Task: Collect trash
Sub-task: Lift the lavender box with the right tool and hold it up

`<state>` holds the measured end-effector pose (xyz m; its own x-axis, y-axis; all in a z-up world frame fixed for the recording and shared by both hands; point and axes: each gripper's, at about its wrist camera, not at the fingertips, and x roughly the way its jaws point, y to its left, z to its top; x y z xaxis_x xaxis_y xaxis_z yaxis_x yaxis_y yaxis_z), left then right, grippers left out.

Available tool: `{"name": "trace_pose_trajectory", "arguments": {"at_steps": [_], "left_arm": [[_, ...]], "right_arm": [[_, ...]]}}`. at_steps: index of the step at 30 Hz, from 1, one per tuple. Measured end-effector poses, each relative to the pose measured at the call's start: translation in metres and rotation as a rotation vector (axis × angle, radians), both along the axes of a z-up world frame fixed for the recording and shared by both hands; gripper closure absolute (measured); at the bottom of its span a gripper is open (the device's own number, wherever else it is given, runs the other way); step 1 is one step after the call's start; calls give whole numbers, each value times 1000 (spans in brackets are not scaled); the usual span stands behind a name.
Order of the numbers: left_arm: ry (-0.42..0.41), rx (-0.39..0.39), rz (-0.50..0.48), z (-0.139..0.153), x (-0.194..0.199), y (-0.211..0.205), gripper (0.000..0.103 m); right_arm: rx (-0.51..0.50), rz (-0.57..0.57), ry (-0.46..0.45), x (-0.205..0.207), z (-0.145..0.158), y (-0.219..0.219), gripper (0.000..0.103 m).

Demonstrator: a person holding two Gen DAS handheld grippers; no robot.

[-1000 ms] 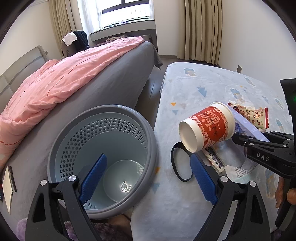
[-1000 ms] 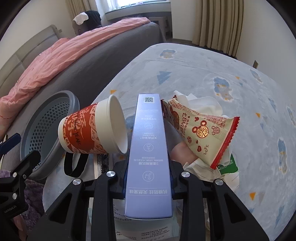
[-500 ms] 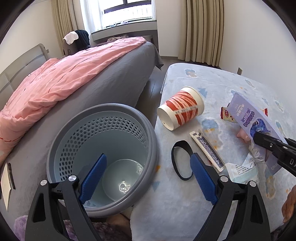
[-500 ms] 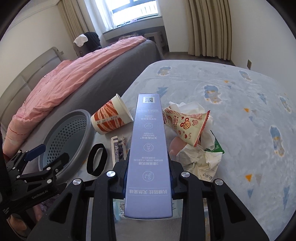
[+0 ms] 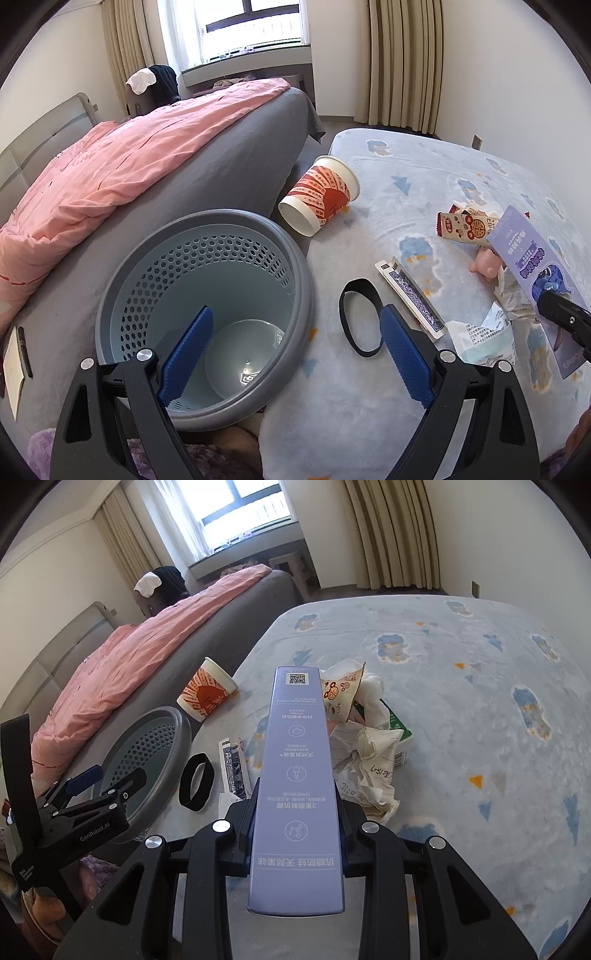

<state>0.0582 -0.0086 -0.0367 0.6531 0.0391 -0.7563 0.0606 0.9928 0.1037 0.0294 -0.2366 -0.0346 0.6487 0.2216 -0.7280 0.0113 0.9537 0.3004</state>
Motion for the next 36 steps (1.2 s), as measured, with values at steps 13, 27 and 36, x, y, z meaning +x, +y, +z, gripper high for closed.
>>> {"name": "trace_pose_trajectory", "arguments": {"at_steps": [13,27,36], "left_arm": [[-4,5,-8,1,-2,-2,16],[-4,-28,-141,8,-21,-32,16],[39,-73,-280,5,-34,-62,16]], "right_arm": [[17,-35,-3,-10,0,-9,72],[38,-98,-34,-43,10,-27,72],[71,-142,-46,-69,14,-48,72]]}}
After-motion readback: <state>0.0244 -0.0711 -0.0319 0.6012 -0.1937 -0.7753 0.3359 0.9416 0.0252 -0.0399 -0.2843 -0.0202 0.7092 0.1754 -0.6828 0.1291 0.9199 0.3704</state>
